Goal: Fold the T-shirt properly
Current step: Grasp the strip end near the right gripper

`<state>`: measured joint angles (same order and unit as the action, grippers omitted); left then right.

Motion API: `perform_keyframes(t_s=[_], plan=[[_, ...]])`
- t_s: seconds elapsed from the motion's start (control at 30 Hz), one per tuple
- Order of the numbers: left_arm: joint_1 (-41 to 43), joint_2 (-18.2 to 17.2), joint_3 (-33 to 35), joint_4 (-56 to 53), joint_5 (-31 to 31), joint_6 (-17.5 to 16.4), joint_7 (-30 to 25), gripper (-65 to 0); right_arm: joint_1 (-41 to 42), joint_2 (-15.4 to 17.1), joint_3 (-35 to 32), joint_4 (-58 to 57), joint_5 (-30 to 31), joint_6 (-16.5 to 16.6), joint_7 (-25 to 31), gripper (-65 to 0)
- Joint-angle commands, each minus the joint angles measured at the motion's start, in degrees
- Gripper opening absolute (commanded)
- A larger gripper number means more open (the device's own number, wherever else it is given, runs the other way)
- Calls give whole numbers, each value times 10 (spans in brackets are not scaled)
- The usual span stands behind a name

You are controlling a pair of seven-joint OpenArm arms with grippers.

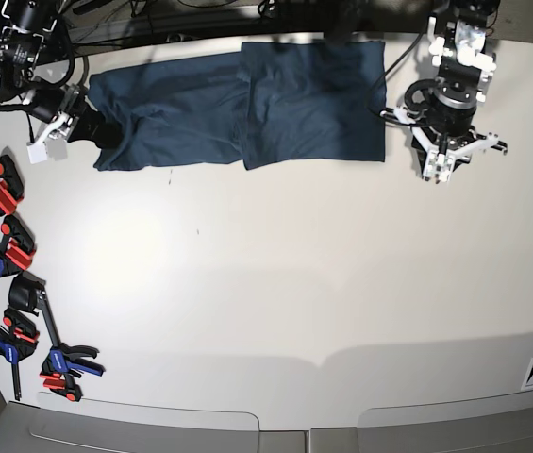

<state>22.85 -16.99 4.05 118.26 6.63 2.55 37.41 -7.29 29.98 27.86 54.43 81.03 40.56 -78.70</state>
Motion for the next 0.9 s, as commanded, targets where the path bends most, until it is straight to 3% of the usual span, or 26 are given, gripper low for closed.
perform_keyframes(t_s=[0.0,0.73,0.8,0.87], plan=[[-2,-3,-3,11,3,2,-15,-573,0,0,-2,-1,-14,-6,-13,-222],[-2,-3,-3,11,3,2,-15,-573,0,0,-2,104,-46,-6,-13,-249],[-2,-3,-3,11,3,2,-15,-573,0,0,-2,104,-46,-6,-13,-289],[-2,-3,-3,11,5,2,-15,-573,0,0,-2,104,-46,-6,-13,-382]])
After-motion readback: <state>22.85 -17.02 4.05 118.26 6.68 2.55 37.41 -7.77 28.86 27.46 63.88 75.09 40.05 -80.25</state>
